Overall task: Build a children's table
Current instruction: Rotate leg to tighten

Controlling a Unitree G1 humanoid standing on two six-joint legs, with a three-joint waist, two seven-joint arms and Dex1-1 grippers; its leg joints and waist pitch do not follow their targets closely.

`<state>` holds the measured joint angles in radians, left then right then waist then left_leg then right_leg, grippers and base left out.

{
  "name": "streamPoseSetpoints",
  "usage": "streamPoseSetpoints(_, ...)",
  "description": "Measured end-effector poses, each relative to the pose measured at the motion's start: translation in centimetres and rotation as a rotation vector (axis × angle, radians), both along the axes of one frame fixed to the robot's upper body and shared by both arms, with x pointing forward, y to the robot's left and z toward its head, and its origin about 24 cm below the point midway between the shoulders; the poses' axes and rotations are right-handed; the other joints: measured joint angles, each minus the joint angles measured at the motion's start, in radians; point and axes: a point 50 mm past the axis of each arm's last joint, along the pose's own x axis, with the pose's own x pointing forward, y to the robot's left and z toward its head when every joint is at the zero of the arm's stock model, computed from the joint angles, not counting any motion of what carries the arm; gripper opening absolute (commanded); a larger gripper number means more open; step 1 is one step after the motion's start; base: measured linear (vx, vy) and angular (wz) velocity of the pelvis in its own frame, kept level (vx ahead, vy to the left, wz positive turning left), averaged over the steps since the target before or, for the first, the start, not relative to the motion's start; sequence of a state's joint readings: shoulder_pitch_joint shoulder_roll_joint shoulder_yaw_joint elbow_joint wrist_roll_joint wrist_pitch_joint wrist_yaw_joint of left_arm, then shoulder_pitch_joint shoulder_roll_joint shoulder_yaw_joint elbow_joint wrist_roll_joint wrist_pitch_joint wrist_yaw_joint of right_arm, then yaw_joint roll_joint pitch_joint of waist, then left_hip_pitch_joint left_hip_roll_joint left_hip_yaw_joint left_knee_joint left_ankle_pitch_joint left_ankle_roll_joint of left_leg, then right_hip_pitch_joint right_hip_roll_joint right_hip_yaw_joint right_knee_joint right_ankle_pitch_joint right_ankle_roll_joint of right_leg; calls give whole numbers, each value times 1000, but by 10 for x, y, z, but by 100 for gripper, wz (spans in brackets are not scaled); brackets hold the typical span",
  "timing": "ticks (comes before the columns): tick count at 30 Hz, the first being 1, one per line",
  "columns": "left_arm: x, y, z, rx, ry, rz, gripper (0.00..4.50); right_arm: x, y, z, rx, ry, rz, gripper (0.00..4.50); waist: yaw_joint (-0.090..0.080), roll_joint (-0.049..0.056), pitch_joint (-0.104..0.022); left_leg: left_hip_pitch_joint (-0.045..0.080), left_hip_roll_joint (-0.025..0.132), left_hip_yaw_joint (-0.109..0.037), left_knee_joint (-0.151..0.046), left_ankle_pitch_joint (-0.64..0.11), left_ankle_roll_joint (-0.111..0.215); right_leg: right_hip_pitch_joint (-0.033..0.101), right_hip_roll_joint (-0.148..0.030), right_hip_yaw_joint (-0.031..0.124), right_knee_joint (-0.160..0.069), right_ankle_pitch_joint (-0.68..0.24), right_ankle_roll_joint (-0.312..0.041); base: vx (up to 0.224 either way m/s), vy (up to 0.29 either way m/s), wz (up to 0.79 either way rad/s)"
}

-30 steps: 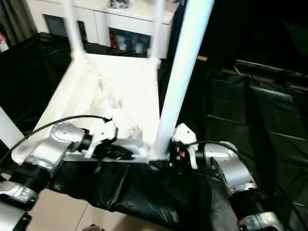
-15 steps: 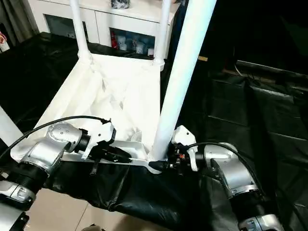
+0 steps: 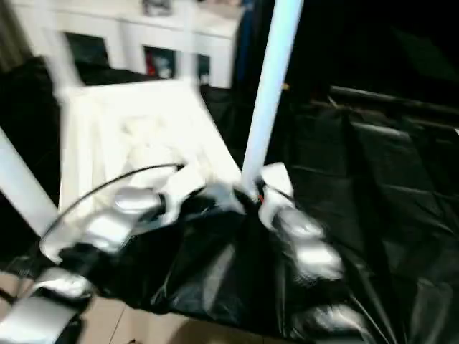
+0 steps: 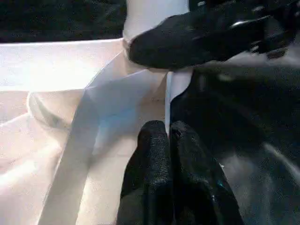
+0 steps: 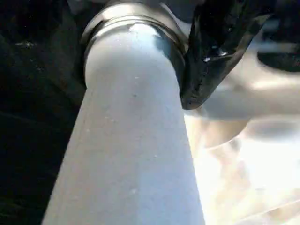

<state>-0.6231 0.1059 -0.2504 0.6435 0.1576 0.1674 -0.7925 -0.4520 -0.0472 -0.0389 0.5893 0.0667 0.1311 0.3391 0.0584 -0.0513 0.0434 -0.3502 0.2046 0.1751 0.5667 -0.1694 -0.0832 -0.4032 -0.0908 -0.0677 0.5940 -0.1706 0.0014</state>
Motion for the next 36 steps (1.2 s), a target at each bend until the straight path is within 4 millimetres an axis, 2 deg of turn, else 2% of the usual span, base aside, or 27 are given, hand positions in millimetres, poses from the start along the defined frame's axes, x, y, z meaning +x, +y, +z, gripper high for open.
streamPoseSetpoints(1,0,0,0,0,-2,3,0,1,0,0,0,-3,-4,269,0,1,-1,0,0,0,0,0,0,0,0,0,0,0,0,0,0,0)
streamPoseSetpoints(3,0,0,1,-1,-7,4,0,1,1,1,2,-12,-4,339,0,1,-1,-1,0,0,-2,0,0,0,0,0,0,0,0,0,0,0)
streamPoseSetpoints(8,-1,1,3,-2,-9,-11,0,-1,-5,2,-3,-27,73,360,2,3,0,-2,0,0,-5,0,0,-1,0,0,0,2,-3,0,0,0)
streamPoseSetpoints(9,-2,4,3,0,-7,-23,0,-3,-7,1,-14,-31,111,386,1,3,1,-2,0,0,-6,0,0,-1,0,0,0,2,-3,0,0,0)
streamPoseSetpoints(17,-11,25,5,3,25,-189,0,-14,-16,5,-83,-50,418,386,7,5,2,-1,0,1,-7,0,0,-2,1,0,0,3,-5,0,0,0)
streamPoseSetpoints(22,-15,36,7,19,38,-292,0,-24,-20,8,-92,-45,591,386,29,4,3,-2,1,1,-4,0,0,-2,1,0,0,4,-6,0,0,0)
streamPoseSetpoints(27,-18,48,9,32,67,-359,0,-31,-22,14,-62,-25,721,386,35,4,3,-2,1,1,-3,0,0,-2,0,1,0,4,-6,0,0,0)
streamPoseSetpoints(34,-23,57,11,25,118,-450,0,-45,-27,18,-24,48,888,386,57,4,4,-3,1,1,-3,0,0,-2,0,0,1,3,-6,0,0,0)
streamPoseSetpoints(36,-23,58,11,28,123,-462,0,-47,-27,19,-23,60,909,363,58,4,3,-2,2,1,-2,0,0,-1,0,0,1,3,-6,0,0,0)
